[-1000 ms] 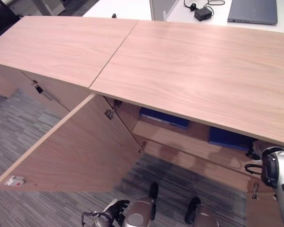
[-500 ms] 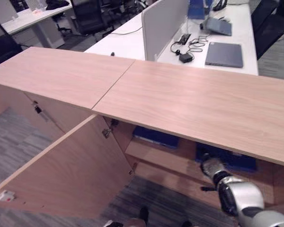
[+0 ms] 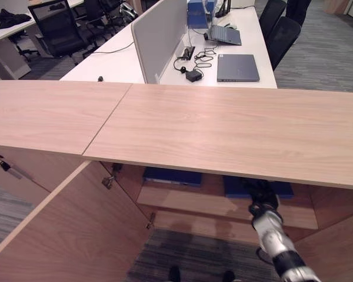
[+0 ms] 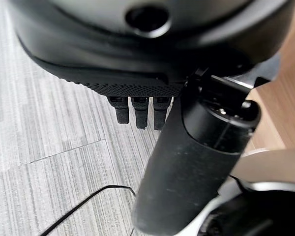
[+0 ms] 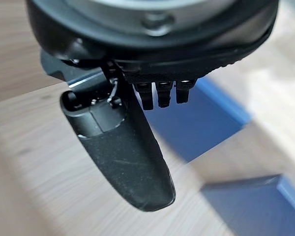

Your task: Put the empty folder in the office cabinet

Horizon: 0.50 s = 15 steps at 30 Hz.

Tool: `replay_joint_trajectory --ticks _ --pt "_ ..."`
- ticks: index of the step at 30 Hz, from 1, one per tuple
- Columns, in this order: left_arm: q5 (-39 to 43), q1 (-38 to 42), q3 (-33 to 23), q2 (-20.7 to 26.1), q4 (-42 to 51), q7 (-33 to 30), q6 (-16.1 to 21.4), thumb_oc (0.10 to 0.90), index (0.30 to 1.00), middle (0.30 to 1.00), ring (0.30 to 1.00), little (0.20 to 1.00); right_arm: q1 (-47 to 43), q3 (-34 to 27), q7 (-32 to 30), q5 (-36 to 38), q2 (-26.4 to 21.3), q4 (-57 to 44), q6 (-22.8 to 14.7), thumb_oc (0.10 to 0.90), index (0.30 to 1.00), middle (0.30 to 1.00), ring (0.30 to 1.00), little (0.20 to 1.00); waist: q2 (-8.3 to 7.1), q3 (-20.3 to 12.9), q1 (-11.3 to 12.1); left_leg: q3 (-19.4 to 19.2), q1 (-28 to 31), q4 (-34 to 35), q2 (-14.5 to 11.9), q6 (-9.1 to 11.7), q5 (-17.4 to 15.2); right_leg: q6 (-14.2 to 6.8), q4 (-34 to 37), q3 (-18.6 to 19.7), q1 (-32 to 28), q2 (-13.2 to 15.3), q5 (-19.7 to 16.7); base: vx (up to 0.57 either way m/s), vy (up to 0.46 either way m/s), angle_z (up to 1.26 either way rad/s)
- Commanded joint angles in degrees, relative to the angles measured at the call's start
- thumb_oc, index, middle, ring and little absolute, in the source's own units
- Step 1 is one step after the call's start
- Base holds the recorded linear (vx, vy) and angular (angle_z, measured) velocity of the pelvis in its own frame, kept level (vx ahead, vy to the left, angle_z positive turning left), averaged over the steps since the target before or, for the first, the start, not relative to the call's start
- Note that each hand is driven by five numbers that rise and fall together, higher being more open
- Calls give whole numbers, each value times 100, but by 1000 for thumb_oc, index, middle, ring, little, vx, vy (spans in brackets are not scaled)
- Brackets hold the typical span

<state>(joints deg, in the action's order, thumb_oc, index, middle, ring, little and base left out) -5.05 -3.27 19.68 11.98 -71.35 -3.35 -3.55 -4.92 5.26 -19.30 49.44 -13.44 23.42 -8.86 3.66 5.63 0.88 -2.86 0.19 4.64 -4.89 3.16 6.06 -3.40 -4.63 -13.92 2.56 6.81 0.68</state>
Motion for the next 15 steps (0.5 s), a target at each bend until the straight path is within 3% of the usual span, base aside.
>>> replay_joint_trajectory --ticks 1,7,9,11,12,15 --pt "-90 754 -44 -279 110 17 454 800 900 900 900 900 -844 -361 313 -359 -197 -67 -499 800 900 900 900 900 -75 10 53 63 211 23 -338 575 -472 -371 -79 -37 -328 413 521 1 -17 4" --pt "-281 604 -49 -302 211 140 552 800 900 900 900 900 -297 -299 863 -756 -371 -289 -370 800 900 900 900 900 -144 -75 -30 -105 318 36 -317 566 -529 -465 320 120 -458 411 225 6 4 -3" --pt "-233 626 -172 -278 225 157 579 800 900 900 900 900 7 -190 1159 -980 -500 -543 -353 400 300 300 300 300 -171 -72 -102 -180 352 36 -326 553 -549 -504 366 201 -440 405 176 5 10 -15" --pt "-215 632 -245 -239 241 176 606 800 900 900 900 900 121 -172 1334 -1122 -554 -610 -334 400 300 300 300 300 -187 -74 -147 -223 371 36 -333 548 -566 -519 392 239 -431 398 160 12 5 -26" --pt "-231 595 -361 -200 276 232 651 800 900 900 900 900 392 -161 1444 -1761 -802 -912 -300 400 300 300 300 300 -218 -94 -196 -305 424 36 -342 544 -601 -541 425 302 -439 392 138 45 0 -30" --pt "-225 600 -423 -187 326 287 698 800 900 900 900 900 654 -251 1364 -2697 -1107 -1014 -218 400 300 300 300 300 -237 -98 -242 -324 490 36 -353 527 -636 -553 421 340 -489 401 154 58 -9 -24"
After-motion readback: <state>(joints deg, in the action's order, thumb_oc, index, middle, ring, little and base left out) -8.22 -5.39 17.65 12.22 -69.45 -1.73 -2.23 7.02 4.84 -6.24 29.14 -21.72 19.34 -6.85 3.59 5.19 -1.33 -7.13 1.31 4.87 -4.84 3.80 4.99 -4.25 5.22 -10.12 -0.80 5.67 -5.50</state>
